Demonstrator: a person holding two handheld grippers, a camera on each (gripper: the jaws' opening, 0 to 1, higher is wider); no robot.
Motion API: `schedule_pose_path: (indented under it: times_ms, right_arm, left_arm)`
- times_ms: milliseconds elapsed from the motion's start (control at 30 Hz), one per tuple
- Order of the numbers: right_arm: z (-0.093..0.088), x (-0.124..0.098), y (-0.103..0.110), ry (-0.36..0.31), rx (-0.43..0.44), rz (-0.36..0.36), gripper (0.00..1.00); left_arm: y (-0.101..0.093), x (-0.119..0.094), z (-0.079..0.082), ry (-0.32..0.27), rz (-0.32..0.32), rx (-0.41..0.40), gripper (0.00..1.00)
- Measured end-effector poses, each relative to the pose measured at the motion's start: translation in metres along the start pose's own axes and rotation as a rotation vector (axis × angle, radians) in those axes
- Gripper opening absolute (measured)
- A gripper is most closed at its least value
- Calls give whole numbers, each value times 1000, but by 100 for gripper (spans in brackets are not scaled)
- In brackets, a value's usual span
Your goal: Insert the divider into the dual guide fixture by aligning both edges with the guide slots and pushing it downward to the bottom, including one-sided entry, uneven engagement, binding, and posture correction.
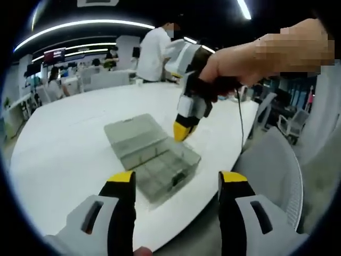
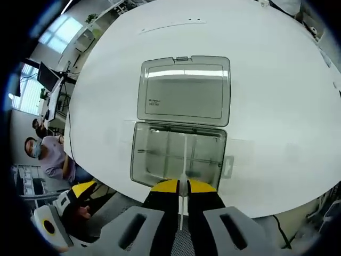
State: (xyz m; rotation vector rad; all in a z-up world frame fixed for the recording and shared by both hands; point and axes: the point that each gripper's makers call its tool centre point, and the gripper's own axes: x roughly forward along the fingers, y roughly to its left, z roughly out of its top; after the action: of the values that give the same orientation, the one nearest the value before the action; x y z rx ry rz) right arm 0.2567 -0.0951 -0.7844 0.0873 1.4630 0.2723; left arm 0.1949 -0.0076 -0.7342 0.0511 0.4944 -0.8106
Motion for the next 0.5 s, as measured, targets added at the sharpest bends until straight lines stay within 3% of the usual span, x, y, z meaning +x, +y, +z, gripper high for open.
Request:
schedule_pose_path:
  times_ms: [200, 500]
  right_arm:
    - [1, 5, 2, 26, 8, -11, 0]
    - [4, 12, -2, 45, 31, -35, 0]
  left_arm:
    - [3, 1, -5, 19, 13, -10, 68]
    - [-2, 3, -11, 37, 1, -7, 69]
